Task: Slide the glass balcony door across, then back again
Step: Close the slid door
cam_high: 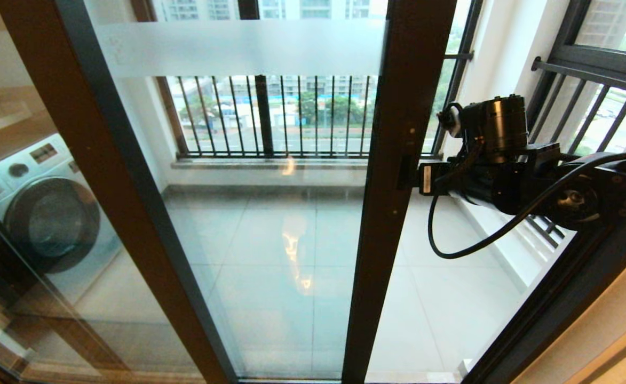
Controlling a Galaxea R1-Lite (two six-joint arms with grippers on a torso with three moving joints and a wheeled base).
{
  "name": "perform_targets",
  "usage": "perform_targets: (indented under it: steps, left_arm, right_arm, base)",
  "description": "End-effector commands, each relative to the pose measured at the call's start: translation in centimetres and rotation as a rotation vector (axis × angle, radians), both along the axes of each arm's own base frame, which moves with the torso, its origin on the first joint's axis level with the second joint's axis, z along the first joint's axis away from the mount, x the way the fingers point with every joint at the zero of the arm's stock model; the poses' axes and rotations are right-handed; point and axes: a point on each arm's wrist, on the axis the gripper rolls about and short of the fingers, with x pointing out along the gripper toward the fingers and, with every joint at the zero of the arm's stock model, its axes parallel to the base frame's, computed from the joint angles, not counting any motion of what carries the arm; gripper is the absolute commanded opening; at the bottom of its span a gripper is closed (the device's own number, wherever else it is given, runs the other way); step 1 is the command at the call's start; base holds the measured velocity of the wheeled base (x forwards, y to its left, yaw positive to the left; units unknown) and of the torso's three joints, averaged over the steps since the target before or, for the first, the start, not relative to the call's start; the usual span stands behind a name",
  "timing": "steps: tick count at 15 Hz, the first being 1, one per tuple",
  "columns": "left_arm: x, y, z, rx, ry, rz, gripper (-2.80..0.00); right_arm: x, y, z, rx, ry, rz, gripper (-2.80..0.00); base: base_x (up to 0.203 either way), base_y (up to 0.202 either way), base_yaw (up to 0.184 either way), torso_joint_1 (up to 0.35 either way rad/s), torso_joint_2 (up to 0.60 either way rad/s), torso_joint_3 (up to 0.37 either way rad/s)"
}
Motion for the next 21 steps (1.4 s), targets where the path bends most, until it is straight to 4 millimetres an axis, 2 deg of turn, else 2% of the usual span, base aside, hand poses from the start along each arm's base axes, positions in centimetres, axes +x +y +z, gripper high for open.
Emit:
perform_targets:
  steps: [1,17,21]
  left_arm:
    - [0.0,0.0,0.0,0.0,0.001,0.0,-2.8]
    - [0.0,0.0,0.0,0.0,0.001,0.001,-2.8]
    - [0.0,0.0,0.0,0.0,0.001,0.001,-2.8]
  right_arm:
    - [-0.2,-0.3,0.3,0.003,-0.013,-0.005,0.0]
    - [-1.1,0.0,0.5,0.006,-0.017,0.012,0.0]
    - [-2.1,0.2,0.8,0.009,-0.027,0.031,0.0]
  base:
    - [0.0,0.0,0.0,0.0,0.0,0.0]
    - [0.0,0.0,0.0,0.0,0.0,0.0]
    - [0.0,0.0,0.0,0.0,0.0,0.0]
